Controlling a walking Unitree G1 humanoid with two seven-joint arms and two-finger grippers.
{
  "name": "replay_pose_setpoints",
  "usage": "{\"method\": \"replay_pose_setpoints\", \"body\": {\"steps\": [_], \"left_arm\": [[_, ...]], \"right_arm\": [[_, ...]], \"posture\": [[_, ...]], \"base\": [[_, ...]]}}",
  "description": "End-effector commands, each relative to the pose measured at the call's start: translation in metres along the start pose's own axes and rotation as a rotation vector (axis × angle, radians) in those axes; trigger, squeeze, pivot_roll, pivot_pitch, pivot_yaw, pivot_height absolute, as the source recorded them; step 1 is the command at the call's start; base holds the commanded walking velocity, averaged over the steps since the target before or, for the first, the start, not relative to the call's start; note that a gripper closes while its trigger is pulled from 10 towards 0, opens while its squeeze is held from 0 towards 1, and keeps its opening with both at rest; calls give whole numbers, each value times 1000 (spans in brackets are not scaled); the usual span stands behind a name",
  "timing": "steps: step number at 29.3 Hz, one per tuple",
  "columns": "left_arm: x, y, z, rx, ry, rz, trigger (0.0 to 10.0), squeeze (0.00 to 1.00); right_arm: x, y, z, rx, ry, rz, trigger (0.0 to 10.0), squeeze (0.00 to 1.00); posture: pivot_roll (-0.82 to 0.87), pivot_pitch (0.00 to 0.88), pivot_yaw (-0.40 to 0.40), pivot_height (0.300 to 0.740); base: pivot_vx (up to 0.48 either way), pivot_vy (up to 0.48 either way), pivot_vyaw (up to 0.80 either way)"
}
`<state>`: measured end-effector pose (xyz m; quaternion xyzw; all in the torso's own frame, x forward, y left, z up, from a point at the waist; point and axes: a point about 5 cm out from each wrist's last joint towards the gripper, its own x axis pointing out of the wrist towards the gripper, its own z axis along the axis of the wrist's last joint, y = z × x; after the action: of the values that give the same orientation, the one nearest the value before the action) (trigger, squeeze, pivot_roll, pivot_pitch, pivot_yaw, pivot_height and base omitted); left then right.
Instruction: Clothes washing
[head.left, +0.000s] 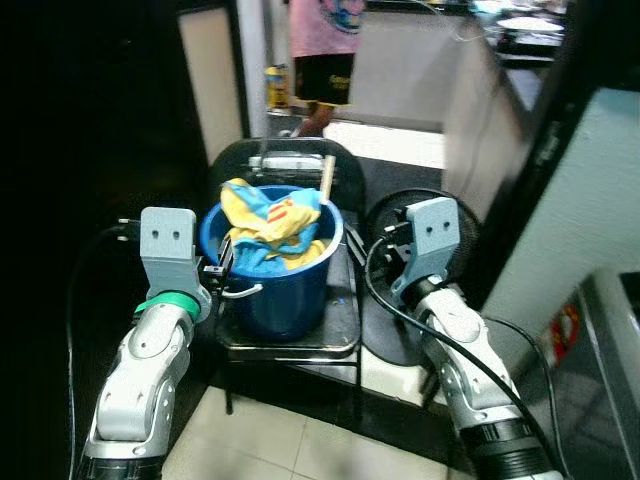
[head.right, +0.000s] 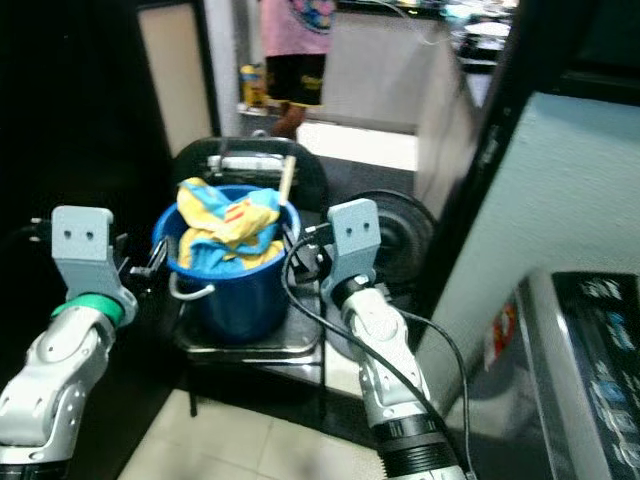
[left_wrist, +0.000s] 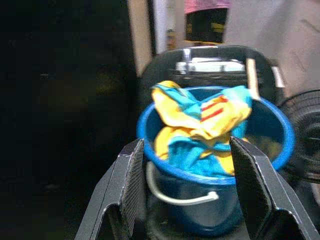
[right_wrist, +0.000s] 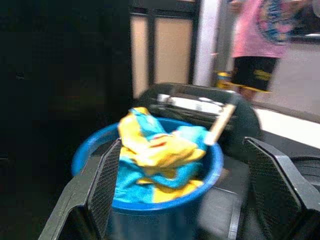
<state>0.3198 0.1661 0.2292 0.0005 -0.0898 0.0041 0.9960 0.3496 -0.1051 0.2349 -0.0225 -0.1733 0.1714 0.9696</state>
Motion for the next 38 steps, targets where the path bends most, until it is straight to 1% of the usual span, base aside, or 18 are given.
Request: {"method": "replay_pose_setpoints", "body": {"steps": [1, 2, 5, 8, 10, 14, 18, 30, 33, 38], "left_arm": [[-1, -3, -4, 3, 19, -8, 10000, 0], [-1, -3, -2, -6, 17, -9, 10000, 0], [0, -2, -3, 1, 23, -15, 10000, 0], [0, -2, -3, -3, 16, -24, 10000, 0], [1, -5, -3, -26, 11, -43, 10000, 0], [2, -6, -3, -29, 10, -48, 10000, 0], [5, -8, 0, -29, 7, -44, 10000, 0], [5, -8, 0, -35, 1, -41, 10000, 0], [6, -12, 3, -49, -14, -56, 10000, 0], [7, -13, 4, -55, -19, -61, 10000, 0]], "right_arm": [[-2, -5, -3, 7, 13, -12, 10000, 0], [-2, -5, -3, 37, 13, -14, 10000, 0], [-1, -6, -3, 59, 17, -24, 10000, 0], [-1, -6, -2, 60, 17, -28, 10000, 0], [0, -7, -1, 50, 16, -33, 10000, 0], [0, -8, -1, 45, 16, -34, 10000, 0], [0, -8, -1, 43, 19, -28, 10000, 0], [1, -6, -1, 43, 20, -16, 10000, 0], [1, -5, 0, 40, 21, -6, 10000, 0], [1, -5, 0, 40, 22, -6, 10000, 0]], "posture": [[93, 29, 32, 740], [92, 29, 32, 740], [86, 24, 32, 740], [77, 22, 34, 740], [61, 15, 37, 740], [54, 16, 34, 740], [54, 13, 28, 740], [40, 3, 19, 740], [40, 0, 17, 740], [44, 0, 16, 740]], "base": [[0, 0, 800], [0, 0, 0], [0, 0, 0], [0, 0, 0], [0, 0, 0], [0, 0, 0], [293, 0, 0], [331, 0, 0], [354, 0, 0], [388, 0, 0]]}}
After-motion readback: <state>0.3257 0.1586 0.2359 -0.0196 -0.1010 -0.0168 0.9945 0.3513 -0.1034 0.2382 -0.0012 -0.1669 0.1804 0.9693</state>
